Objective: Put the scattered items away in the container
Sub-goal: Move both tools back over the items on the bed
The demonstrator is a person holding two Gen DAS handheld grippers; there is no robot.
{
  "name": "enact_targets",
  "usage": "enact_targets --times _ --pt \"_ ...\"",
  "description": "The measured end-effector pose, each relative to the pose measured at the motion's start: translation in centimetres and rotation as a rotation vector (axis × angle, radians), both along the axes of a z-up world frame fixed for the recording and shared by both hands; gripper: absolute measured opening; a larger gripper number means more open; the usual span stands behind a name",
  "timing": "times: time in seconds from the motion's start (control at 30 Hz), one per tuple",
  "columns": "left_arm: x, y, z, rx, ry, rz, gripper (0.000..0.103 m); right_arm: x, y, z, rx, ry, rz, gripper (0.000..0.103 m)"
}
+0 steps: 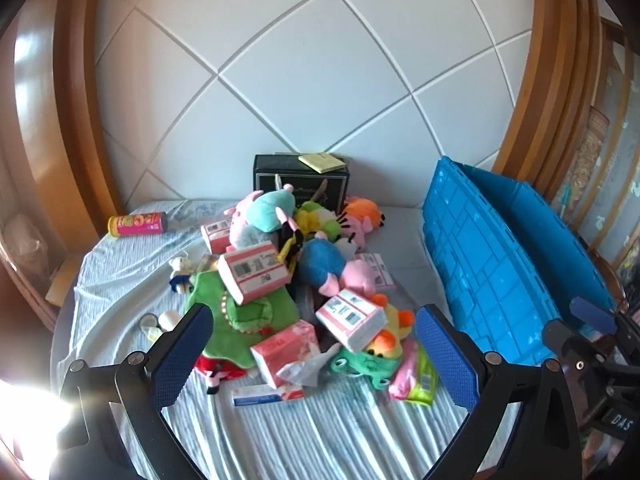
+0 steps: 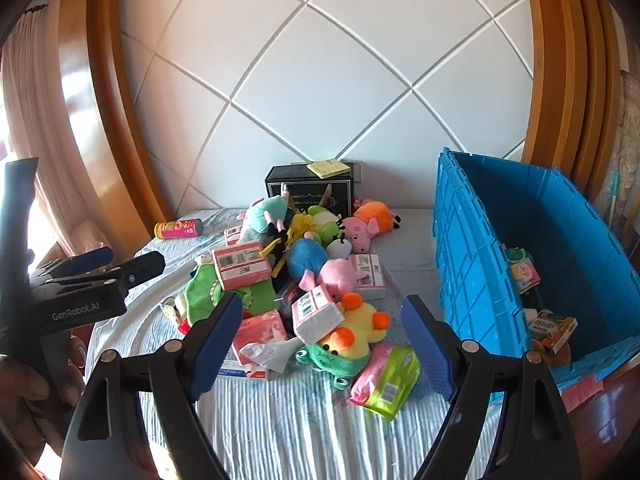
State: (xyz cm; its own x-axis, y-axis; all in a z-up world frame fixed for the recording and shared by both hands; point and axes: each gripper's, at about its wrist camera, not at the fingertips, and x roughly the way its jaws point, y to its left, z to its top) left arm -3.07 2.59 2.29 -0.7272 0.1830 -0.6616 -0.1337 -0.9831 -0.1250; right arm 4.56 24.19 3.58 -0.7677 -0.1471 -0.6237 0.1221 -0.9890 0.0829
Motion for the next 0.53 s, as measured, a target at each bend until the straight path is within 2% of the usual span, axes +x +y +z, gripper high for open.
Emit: enact_targets --times 0.17,0.37,0.43,0.53 --pt "3.2 -4.9 0.5 0.0 0.011 0.024 0.103 3.4 -4.5 -0.3 0.008 -0.007 0.01 0.081" --pt "6.5 -8.1 0.4 0.0 0.006 0.007 0.103 7.6 -7.7 -0.1 0.012 -0.004 -0.006 0.081" --pt "7.6 -8.7 0.7 0.001 0.033 -0.003 0.103 8.5 -8.1 -0.2 0.011 -0.006 -0.012 0.081" --pt "9.2 -9.7 1.4 -0.013 0.077 0.033 0.103 9.4 -8.5 -0.4 0.008 -0.01 -0.02 0.081"
